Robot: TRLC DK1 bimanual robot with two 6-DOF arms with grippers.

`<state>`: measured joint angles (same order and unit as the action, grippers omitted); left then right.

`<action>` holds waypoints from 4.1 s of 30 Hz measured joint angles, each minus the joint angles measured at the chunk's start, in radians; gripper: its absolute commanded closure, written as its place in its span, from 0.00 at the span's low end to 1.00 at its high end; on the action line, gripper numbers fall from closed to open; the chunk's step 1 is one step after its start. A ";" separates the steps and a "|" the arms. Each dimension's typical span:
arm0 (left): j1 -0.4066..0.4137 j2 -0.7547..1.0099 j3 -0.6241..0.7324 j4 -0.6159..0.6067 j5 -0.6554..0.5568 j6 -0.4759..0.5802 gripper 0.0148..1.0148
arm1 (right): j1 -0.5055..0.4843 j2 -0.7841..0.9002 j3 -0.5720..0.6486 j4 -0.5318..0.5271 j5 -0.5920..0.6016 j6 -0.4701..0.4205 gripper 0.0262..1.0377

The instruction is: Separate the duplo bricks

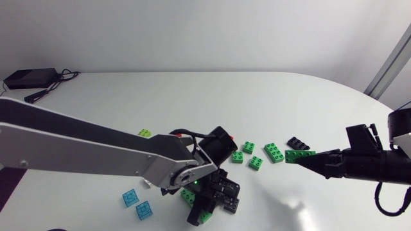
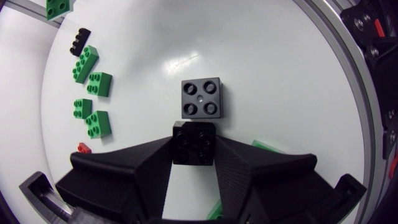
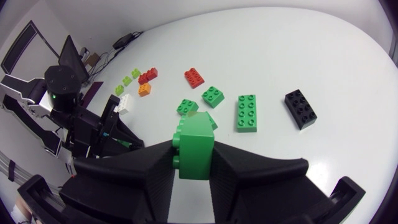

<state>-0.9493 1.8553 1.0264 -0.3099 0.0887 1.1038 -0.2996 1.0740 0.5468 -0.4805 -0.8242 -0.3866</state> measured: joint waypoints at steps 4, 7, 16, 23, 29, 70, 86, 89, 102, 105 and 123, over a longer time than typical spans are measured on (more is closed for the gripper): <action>0.000 0.004 0.019 -0.025 -0.005 0.003 0.47 | -0.004 0.051 0.015 -0.014 -0.004 -0.011 0.78; 0.000 0.004 0.031 -0.032 -0.010 0.003 0.24 | -0.008 0.087 0.032 -0.014 -0.006 -0.019 0.78; 0.008 0.002 0.049 -0.035 -0.010 0.003 0.03 | -0.041 0.229 0.085 -0.040 -0.006 -0.042 0.78; 0.044 -0.072 0.059 -0.035 -0.010 -0.003 0.03 | -0.041 0.348 0.126 -0.055 0.017 -0.079 0.78; 0.080 -0.157 0.059 -0.035 -0.010 -0.024 0.03 | -0.041 0.422 0.142 -0.067 0.028 -0.094 0.78; 0.132 -0.405 -0.172 0.032 -0.010 -0.082 0.03 | 0.042 0.743 0.302 -0.168 0.099 -0.197 0.29; 0.131 -0.449 -0.185 0.034 -0.010 -0.103 0.03 | 0.061 0.327 0.195 -0.058 0.341 -0.202 0.17; 0.131 -0.460 -0.185 0.034 -0.010 -0.104 0.03 | 0.096 0.293 0.146 -0.029 0.390 -0.211 0.17; 0.129 -0.522 -0.235 0.037 -0.010 -0.107 0.03 | 0.211 0.237 0.035 0.098 0.518 -0.370 0.19; 0.129 -0.534 -0.245 0.037 -0.010 -0.107 0.03 | 0.216 0.235 0.033 0.100 0.519 -0.393 0.20; 0.129 -0.546 -0.262 0.071 -0.010 -0.111 0.03 | 0.215 0.241 -0.055 0.156 0.514 -0.506 0.63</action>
<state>-0.8204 1.3090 0.7643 -0.2394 0.0784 0.9932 -0.0849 1.3155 0.4923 -0.3244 -0.3099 -0.8925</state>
